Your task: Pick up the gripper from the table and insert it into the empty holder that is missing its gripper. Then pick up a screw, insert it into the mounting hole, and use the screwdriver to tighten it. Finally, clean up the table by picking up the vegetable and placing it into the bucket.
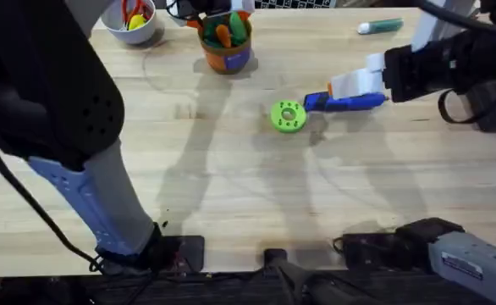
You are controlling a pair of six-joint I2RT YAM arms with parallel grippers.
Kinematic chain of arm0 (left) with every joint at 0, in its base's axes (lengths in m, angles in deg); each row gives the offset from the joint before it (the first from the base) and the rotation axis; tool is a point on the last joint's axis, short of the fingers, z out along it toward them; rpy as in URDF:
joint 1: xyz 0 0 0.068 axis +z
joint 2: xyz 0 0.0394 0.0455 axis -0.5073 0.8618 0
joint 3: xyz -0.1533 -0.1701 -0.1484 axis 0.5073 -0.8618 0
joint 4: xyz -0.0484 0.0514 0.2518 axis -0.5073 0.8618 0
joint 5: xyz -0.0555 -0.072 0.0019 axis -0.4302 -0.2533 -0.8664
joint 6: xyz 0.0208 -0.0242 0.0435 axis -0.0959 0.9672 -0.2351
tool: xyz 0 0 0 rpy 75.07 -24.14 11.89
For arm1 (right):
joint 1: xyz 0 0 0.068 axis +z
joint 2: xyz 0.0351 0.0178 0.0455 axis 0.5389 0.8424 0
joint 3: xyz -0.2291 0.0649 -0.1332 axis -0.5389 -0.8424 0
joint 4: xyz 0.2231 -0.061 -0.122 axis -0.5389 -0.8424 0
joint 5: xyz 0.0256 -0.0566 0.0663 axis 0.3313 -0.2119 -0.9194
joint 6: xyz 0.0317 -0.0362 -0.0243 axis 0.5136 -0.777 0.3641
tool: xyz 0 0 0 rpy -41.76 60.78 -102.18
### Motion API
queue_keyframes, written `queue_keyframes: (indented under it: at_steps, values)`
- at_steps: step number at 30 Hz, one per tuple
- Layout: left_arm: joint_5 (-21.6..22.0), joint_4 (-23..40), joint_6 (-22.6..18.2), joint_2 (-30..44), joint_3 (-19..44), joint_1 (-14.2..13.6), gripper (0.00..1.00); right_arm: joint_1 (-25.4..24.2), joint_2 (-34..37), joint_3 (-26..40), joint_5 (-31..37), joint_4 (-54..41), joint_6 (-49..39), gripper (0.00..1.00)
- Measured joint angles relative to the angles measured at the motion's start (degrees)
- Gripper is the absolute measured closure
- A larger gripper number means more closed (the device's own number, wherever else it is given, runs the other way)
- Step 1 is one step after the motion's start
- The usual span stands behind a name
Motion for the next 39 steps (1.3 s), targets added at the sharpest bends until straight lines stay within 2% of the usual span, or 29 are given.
queue_keyframes:
  at_steps: [10, 15, 19, 22, 25, 30, 36, 39]
  values:
    - [0.0, 1.2, -1.6, -2.2, 0.0, 0.0, 0.014, 0.0, 0.0, 0.0, 0.0, 0.0, 0.0, 0.013]
    - [0.2, 8.8, -3.2, -10.6, 0.0, 0.0, 0.015, 0.0, 0.0, 0.0, 0.0, -0.6, 0.0, 0.007]
    - [2.2, 16.5, -4.4, -18.3, 0.2, -0.1, 0.016, 0.0, 0.0, 0.0, 0.0, -2.0, 0.0, 0.008]
    - [3.7, 18.5, -5.2, -23.1, -0.9, -0.5, 0.015, 0.0, -0.1, 0.0, 0.0, -2.6, 0.1, 0.009]
    - [4.6, 18.7, -5.7, -28.8, -6.1, -1.9, 0.016, 0.0, -1.6, -0.1, 0.0, -3.8, 0.8, 0.009]
    - [4.9, 18.2, -5.9, -39.6, -20.3, -3.3, 0.015, 0.0, -7.4, -1.6, 0.0, -4.6, 1.9, 0.009]
    - [5.4, 16.7, -5.9, -52.5, -37.0, -3.3, 0.015, 0.0, -15.5, -10.1, -2.0, -3.3, 2.5, 0.009]
    - [5.6, 14.8, -5.9, -57.5, -42.9, -3.3, 0.015, 0.0, -18.1, -13.1, -2.4, -3.0, 2.7, 0.007]
